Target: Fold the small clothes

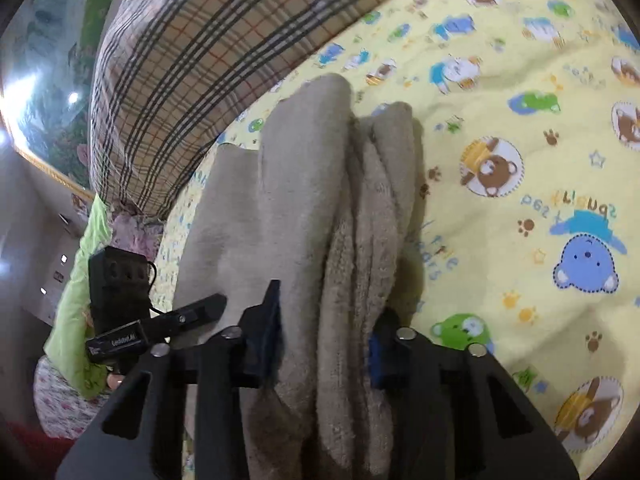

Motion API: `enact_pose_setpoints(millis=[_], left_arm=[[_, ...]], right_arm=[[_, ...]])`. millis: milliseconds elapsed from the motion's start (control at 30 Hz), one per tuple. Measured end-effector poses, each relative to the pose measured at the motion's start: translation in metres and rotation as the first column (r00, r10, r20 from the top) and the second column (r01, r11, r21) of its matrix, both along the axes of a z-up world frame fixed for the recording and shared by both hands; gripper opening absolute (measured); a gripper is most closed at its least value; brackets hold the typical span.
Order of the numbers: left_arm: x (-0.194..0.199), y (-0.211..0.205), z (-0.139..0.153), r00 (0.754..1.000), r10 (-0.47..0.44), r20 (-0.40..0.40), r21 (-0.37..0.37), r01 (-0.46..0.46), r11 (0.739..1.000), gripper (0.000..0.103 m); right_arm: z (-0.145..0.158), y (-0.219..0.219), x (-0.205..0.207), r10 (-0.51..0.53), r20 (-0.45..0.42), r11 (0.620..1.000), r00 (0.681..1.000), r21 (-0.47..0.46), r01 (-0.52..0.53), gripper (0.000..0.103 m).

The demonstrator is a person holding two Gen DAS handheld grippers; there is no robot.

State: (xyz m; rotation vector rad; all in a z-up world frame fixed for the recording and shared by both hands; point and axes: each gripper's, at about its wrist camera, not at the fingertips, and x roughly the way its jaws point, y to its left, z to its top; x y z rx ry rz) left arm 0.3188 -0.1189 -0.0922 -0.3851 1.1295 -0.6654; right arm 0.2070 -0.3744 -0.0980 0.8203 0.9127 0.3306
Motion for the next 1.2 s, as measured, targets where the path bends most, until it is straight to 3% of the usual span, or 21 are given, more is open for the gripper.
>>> enact_pose_setpoints(millis=[133, 233, 367, 567, 700, 867, 1000, 1067, 1200], left_arm=[[-0.017, 0.017, 0.020, 0.999, 0.020, 0.036, -0.015, -0.019, 1.000, 0.045], [-0.035, 0.046, 0.036, 0.997, 0.058, 0.058, -0.018, -0.057, 0.998, 0.045], [-0.052, 0.100, 0.057, 0.989, 0.119, 0.088, -0.007, -0.119, 0.993, 0.045], [-0.067, 0.181, 0.066, 0.975, 0.195, 0.103, 0.047, -0.201, 0.978, 0.045], [-0.068, 0.215, 0.051, 0.968, 0.239, 0.081, 0.046, -0.243, 0.969, 0.045], [-0.070, 0.230, 0.026, 0.964, 0.254, 0.076, -0.012, -0.254, 0.967, 0.056], [-0.065, 0.223, 0.014, 0.965, 0.250, 0.074, -0.006, -0.250, 0.968, 0.066], [-0.064, 0.223, 0.007, 0.963, 0.261, 0.074, 0.012, -0.262, 0.965, 0.077], [-0.067, 0.229, 0.003, 0.957, 0.284, 0.057, 0.013, -0.285, 0.958, 0.079]], right_arm=[[0.027, 0.016, -0.005, 0.002, 0.065, 1.000, 0.998, 0.017, -0.003, 0.031], [0.055, 0.045, -0.006, 0.044, 0.119, 0.999, 0.992, 0.004, -0.045, 0.031], [0.067, 0.090, 0.000, 0.113, 0.167, 0.993, 0.980, 0.023, -0.118, 0.031], [0.057, 0.168, 0.026, 0.208, 0.184, 0.968, 0.961, 0.100, -0.229, 0.031], [0.043, 0.206, 0.040, 0.244, 0.168, 0.956, 0.955, 0.126, -0.266, 0.031], [0.024, 0.207, 0.049, 0.228, 0.123, 0.961, 0.966, 0.132, -0.244, 0.031], [0.010, 0.200, 0.050, 0.236, 0.082, 0.964, 0.968, 0.104, -0.243, 0.031], [0.004, 0.197, 0.049, 0.228, 0.074, 0.966, 0.971, 0.108, -0.235, 0.032], [0.002, 0.195, 0.047, 0.204, 0.044, 0.971, 0.978, 0.116, -0.208, 0.040]])
